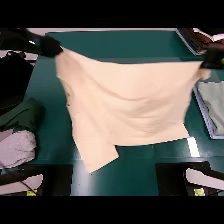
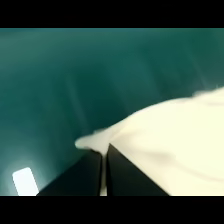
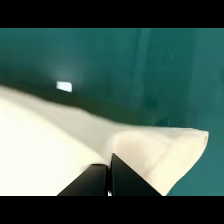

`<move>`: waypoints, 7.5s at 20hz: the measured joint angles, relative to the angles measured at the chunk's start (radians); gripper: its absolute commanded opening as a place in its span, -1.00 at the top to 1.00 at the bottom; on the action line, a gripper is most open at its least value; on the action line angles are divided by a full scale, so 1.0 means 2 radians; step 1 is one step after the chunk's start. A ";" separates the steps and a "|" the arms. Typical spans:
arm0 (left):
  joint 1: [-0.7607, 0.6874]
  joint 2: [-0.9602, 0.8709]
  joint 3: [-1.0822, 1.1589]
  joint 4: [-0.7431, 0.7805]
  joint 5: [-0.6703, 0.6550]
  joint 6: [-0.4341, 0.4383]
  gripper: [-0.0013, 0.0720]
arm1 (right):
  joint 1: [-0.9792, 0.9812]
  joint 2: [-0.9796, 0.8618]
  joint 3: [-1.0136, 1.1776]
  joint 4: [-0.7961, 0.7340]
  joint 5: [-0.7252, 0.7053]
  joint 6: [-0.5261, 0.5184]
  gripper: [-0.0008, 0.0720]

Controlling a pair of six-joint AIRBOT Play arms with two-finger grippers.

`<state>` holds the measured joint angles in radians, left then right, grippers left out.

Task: Fold the shirts.

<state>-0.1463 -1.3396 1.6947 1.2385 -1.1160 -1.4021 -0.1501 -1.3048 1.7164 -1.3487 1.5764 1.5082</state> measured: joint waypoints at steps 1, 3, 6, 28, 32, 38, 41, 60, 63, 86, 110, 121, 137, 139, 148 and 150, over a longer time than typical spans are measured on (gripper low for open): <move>0.001 -0.027 -0.004 0.001 0.011 -0.001 0.21 | 0.010 -0.026 -0.006 -0.006 -0.007 0.001 0.93; 0.007 -0.074 -0.009 0.005 0.027 -0.006 -0.57 | 0.026 -0.076 -0.004 -0.016 -0.020 0.004 0.65; 0.027 -0.106 -0.011 0.003 0.027 -0.022 -0.57 | 0.032 -0.131 0.031 -0.006 -0.029 0.004 0.04; 0.031 0.169 -0.601 -0.159 0.041 -0.036 -0.49 | -0.006 0.052 -0.175 0.154 -0.079 -0.071 0.05; -0.003 0.170 -0.616 -0.171 0.099 -0.051 0.89 | -0.019 0.056 -0.180 0.152 -0.067 -0.074 0.05; -0.014 0.172 -0.558 -0.176 0.099 -0.040 0.90 | -0.136 0.095 -0.295 0.078 -0.040 -0.077 -0.46; -0.014 0.172 -0.522 -0.176 0.090 -0.028 0.90 | -0.233 0.111 -0.397 0.037 -0.038 -0.074 -0.40; -0.015 0.176 -0.442 -0.165 0.054 -0.019 0.90 | -0.197 0.147 -0.535 0.137 -0.181 -0.076 0.93; -0.015 0.199 -0.344 -0.141 0.040 -0.029 0.90 | -0.140 0.191 -0.422 0.142 -0.176 -0.078 0.93; -0.015 0.126 0.065 0.067 -0.050 -0.093 0.90 | -0.046 0.108 0.055 0.024 -0.031 -0.026 0.93; 0.061 -0.180 -0.085 -0.060 -0.037 0.014 0.90 | -0.011 -0.179 -0.055 -0.008 -0.072 -0.017 0.92; 0.062 -0.087 -0.177 -0.036 -0.063 -0.028 -0.47 | -0.021 -0.091 -0.134 -0.007 -0.069 -0.007 -0.07; 0.057 0.277 -0.665 -0.149 -0.014 -0.085 -0.46 | -0.016 0.022 -0.136 -0.002 -0.077 -0.014 -0.07; 0.050 0.281 -0.681 -0.182 0.012 -0.070 -0.27 | -0.016 0.022 -0.136 -0.002 -0.077 -0.014 -0.07; -0.034 0.285 -0.679 -0.215 0.043 -0.057 0.90 | -0.088 0.046 -0.207 -0.006 -0.035 -0.017 -0.09; -0.037 0.285 -0.661 -0.193 0.030 -0.057 0.90 | -0.144 0.064 -0.279 -0.007 -0.031 -0.018 -0.44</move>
<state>-0.2203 -0.7696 0.3721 0.8524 -1.0569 -1.5154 -0.4377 -1.1778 1.1591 -1.3636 1.5146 1.4727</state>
